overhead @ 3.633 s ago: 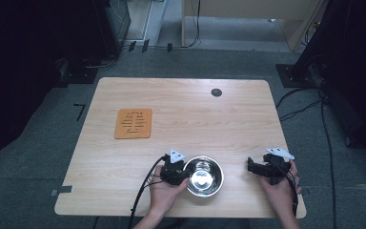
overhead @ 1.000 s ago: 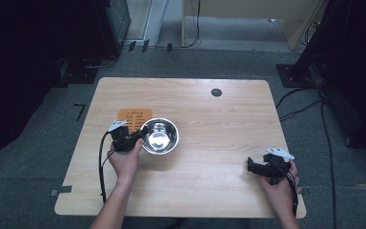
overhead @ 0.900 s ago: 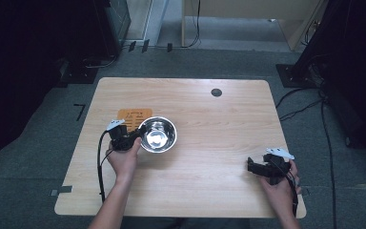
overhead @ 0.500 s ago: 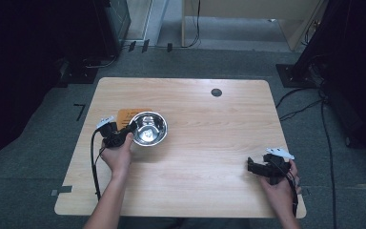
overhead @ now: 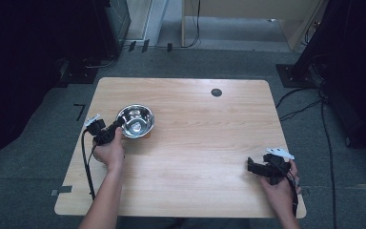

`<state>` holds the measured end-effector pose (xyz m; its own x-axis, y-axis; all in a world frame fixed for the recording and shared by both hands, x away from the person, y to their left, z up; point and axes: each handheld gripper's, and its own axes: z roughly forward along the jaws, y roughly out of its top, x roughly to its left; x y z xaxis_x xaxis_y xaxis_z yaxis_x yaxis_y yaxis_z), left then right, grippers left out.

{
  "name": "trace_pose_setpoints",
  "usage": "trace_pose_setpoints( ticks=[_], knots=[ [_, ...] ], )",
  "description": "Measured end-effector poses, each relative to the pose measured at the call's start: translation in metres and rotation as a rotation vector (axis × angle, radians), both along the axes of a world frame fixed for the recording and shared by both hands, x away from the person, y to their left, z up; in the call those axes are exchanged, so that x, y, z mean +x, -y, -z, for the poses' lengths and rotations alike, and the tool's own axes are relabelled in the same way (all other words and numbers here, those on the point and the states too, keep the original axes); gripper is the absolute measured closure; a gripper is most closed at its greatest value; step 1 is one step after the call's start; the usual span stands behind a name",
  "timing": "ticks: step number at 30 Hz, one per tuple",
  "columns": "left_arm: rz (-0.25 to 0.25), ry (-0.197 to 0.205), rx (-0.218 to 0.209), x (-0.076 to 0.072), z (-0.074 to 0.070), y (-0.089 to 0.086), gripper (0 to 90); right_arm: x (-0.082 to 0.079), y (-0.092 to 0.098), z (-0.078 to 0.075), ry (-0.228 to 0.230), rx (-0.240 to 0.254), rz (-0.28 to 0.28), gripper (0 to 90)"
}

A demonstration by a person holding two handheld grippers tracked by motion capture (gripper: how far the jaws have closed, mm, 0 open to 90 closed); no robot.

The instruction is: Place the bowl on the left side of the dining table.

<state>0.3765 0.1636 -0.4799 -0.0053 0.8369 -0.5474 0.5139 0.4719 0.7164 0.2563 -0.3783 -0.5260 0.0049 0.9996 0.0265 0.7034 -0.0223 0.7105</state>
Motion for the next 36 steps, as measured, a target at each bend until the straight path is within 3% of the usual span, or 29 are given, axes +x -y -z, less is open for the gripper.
trace_pose_setpoints(
  ticks=[6,11,17,22,27,32,36],
  knots=[
    [-0.041,-0.013,0.018,0.006,0.008,-0.004,84.5,0.0,0.0,0.0,0.0,0.0,0.0,0.0],
    [-0.068,-0.025,-0.005,0.013,0.014,-0.005,84.4,0.0,0.0,0.0,0.0,0.0,0.0,0.0],
    [-0.094,-0.049,0.0,0.018,0.022,-0.007,84.4,0.0,0.0,0.0,0.0,0.0,0.0,0.0],
    [-0.096,-0.054,0.01,0.021,0.027,-0.005,84.2,0.0,0.0,0.0,0.0,0.0,0.0,0.0],
    [-0.089,-0.065,-0.007,0.022,0.029,-0.004,83.7,0.0,0.0,0.0,0.0,0.0,0.0,0.0],
    [-0.079,-0.066,-0.045,0.022,0.028,-0.006,61.7,0.0,0.0,0.0,0.0,0.0,0.0,0.0],
    [-0.054,-0.064,-0.023,0.02,0.026,-0.007,41.8,0.0,0.0,0.0,0.0,0.0,0.0,0.0]
  ],
)
